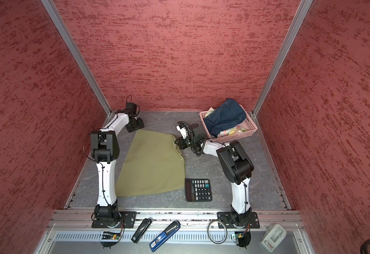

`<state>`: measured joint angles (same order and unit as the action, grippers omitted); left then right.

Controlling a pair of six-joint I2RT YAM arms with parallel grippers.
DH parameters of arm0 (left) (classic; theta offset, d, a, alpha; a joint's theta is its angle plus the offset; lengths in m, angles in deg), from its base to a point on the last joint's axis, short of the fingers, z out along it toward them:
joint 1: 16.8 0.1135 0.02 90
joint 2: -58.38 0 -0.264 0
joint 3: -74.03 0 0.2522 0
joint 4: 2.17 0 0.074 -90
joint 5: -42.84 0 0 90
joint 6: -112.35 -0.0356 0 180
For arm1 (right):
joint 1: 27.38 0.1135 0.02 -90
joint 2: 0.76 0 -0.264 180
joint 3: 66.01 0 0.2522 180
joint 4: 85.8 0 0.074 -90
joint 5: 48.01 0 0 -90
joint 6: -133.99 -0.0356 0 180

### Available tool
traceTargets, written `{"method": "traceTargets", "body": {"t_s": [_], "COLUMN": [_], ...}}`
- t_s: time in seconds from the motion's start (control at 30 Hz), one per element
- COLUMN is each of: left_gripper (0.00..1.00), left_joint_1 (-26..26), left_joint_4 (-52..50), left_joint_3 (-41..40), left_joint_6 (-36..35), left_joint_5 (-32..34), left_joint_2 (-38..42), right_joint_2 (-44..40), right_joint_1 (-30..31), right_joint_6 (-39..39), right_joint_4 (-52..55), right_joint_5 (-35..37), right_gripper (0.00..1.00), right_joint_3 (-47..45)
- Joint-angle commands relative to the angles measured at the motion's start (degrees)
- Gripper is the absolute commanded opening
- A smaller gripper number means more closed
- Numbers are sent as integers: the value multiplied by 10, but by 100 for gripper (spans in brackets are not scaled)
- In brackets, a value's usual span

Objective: Fold and stack skirts
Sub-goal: Fold the skirt at the center of the table.

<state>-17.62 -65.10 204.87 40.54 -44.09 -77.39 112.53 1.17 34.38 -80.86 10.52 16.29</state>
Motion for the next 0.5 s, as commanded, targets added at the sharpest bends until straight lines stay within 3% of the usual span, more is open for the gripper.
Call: {"method": "traceTargets", "body": {"t_s": [0.0, 0.2, 0.47], "left_gripper": [66, 67, 54], "left_joint_1": [7, 8, 15], "left_joint_4": [-16, -24, -48], "left_joint_3": [12, 32, 84], "left_joint_6": [-10, -11, -6], "left_joint_5": [-1, 2, 0], "left_joint_2": [-12, -36, -71], "right_joint_2": [7, 5, -4], "right_joint_1": [7, 11, 15], "right_joint_6": [11, 11, 13], "right_joint_4": [-19, -13, -13], "right_joint_5": [17, 20, 27], "right_gripper": [0, 0, 0], "right_joint_3": [16, 23, 15]}}
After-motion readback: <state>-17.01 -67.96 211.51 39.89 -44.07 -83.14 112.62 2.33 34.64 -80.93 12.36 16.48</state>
